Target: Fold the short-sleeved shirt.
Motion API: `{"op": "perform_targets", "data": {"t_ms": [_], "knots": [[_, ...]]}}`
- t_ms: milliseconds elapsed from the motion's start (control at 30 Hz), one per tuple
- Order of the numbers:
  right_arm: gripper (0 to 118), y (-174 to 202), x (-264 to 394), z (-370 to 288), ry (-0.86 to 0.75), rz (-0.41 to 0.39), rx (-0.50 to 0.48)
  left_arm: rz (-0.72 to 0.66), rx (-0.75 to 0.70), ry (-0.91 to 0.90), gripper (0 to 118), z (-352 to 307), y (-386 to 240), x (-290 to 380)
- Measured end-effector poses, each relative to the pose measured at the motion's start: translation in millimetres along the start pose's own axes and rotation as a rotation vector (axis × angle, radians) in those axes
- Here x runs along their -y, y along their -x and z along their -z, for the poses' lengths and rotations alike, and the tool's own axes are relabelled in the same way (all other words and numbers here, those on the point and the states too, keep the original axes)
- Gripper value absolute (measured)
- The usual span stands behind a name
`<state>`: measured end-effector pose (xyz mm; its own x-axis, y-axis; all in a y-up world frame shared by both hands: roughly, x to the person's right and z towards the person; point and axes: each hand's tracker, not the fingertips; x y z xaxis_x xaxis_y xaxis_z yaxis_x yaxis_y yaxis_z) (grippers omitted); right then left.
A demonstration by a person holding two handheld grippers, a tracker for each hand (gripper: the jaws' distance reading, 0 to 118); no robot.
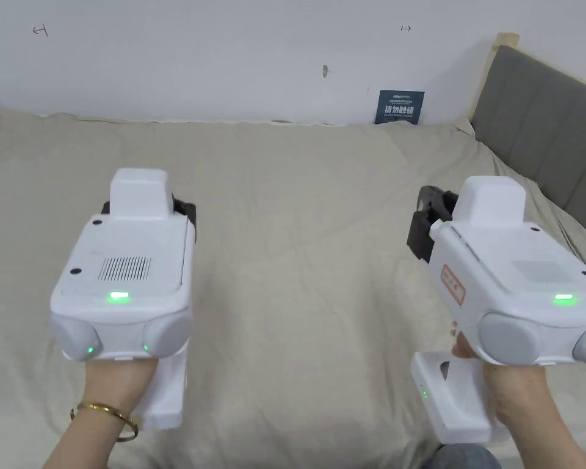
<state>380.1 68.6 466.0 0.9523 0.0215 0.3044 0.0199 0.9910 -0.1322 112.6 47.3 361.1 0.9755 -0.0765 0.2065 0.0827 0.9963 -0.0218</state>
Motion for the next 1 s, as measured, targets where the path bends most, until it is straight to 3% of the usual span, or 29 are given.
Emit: {"op": "perform_targets", "data": {"t_ms": [167,633,700,733,800,867,933,1000], "knots": [[1,6,19,-4,0.047,0.023,-0.039,-0.051,0.01,0.073,0,-8,9,24],[2,10,33,-7,0.091,0.014,-0.043,-0.023,-0.003,0.11,1,-11,5,37],[2,10,32,-7,0.093,0.02,-0.044,-0.02,-0.003,0.106,11,-11,4,36],[5,10,32,-7,0.093,0.019,-0.044,-0.023,-0.002,0.105,25,-11,4,35],[40,11,31,-7,0.094,0.013,-0.039,-0.026,0.002,0.107,74,-11,4,34],[92,12,30,-7,0.092,0.008,-0.043,-0.02,0.002,0.102,106,-11,4,34],[116,12,29,-5,0.098,0.01,-0.045,-0.019,-0.001,0.083,118,-13,4,34],[118,13,30,-7,0.086,0.015,-0.036,-0.025,0.004,0.07,118,-16,5,31]]}}
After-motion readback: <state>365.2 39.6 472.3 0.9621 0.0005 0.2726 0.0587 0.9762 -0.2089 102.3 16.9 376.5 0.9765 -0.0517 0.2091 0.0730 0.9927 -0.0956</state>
